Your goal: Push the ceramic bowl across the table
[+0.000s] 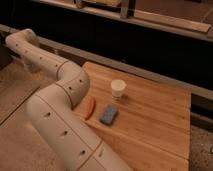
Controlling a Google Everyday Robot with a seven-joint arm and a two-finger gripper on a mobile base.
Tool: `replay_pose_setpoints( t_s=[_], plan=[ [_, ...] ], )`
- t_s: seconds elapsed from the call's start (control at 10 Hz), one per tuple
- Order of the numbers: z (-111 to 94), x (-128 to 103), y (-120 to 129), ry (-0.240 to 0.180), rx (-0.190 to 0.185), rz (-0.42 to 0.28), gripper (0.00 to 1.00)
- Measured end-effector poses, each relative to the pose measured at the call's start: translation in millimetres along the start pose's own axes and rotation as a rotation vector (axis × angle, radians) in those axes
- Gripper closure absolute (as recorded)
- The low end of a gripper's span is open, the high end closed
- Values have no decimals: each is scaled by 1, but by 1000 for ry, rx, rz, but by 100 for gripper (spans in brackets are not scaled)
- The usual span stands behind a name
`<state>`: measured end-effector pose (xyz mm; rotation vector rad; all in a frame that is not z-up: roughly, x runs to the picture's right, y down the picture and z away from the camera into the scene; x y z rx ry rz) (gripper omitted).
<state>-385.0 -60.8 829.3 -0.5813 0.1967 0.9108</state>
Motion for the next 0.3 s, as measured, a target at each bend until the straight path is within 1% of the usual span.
replay_pose_setpoints(
  t_s=[0.2,0.3],
  plan=[
    [-15,15,7,-38,27,-19,100],
    [-24,25,14,-63,42,-40,97]
  ],
)
